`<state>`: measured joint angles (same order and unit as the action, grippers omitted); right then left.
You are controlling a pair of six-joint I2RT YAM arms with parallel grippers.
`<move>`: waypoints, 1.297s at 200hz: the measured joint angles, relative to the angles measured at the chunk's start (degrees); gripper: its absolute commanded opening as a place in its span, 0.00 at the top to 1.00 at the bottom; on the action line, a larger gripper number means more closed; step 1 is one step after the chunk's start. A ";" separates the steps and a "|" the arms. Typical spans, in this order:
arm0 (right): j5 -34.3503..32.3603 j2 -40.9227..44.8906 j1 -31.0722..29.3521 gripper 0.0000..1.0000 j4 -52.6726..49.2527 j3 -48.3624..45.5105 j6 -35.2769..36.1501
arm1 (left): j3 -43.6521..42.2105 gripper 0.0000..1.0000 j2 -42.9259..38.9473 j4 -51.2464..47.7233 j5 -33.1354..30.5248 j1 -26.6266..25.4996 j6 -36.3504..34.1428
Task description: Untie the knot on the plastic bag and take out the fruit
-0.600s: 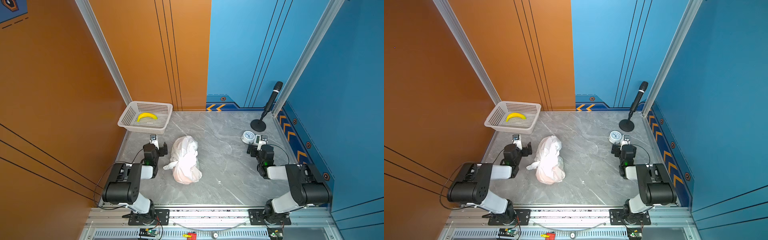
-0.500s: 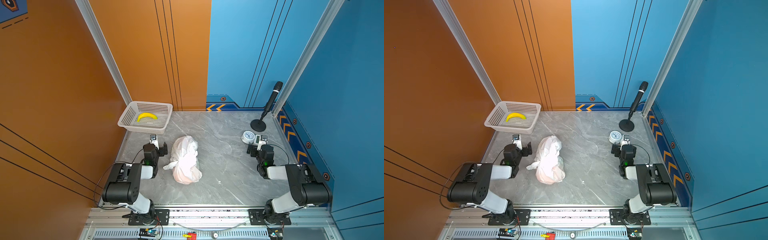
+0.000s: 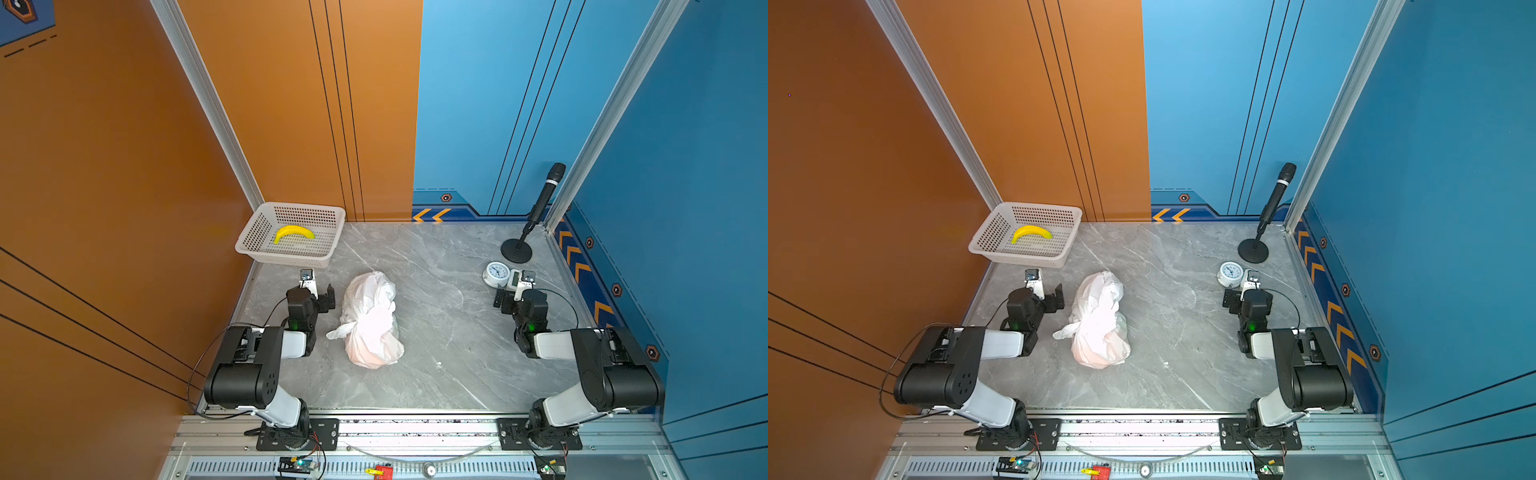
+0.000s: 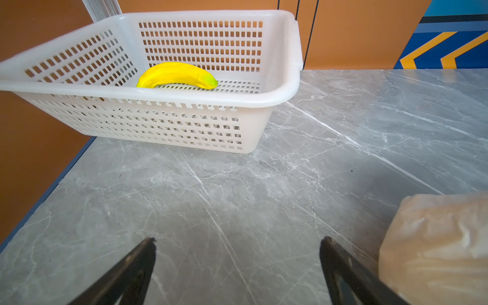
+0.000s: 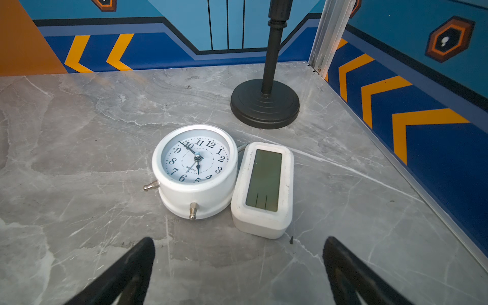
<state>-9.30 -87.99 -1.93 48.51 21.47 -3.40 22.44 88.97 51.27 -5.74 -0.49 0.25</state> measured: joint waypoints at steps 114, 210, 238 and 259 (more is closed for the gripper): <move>2.86 9.60 2.01 0.00 -8.31 0.94 -1.14 | -1.86 0.03 -3.85 -1.05 3.02 1.97 0.68; 15.41 23.52 -5.64 0.02 -53.18 30.10 -9.84 | 9.64 0.03 -36.98 -38.32 1.64 0.70 5.86; 20.26 19.58 -11.50 0.09 -64.89 40.94 -13.68 | 20.76 0.03 -38.25 -55.32 1.44 -0.42 10.05; 22.62 15.67 -17.44 0.11 -71.76 47.32 -16.44 | 27.65 0.03 -37.03 -65.46 1.81 -2.23 13.57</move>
<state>13.32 -72.31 -19.38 -23.24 68.79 -19.84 50.09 51.94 -14.20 -3.92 -2.72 13.82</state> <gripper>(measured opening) 0.903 0.974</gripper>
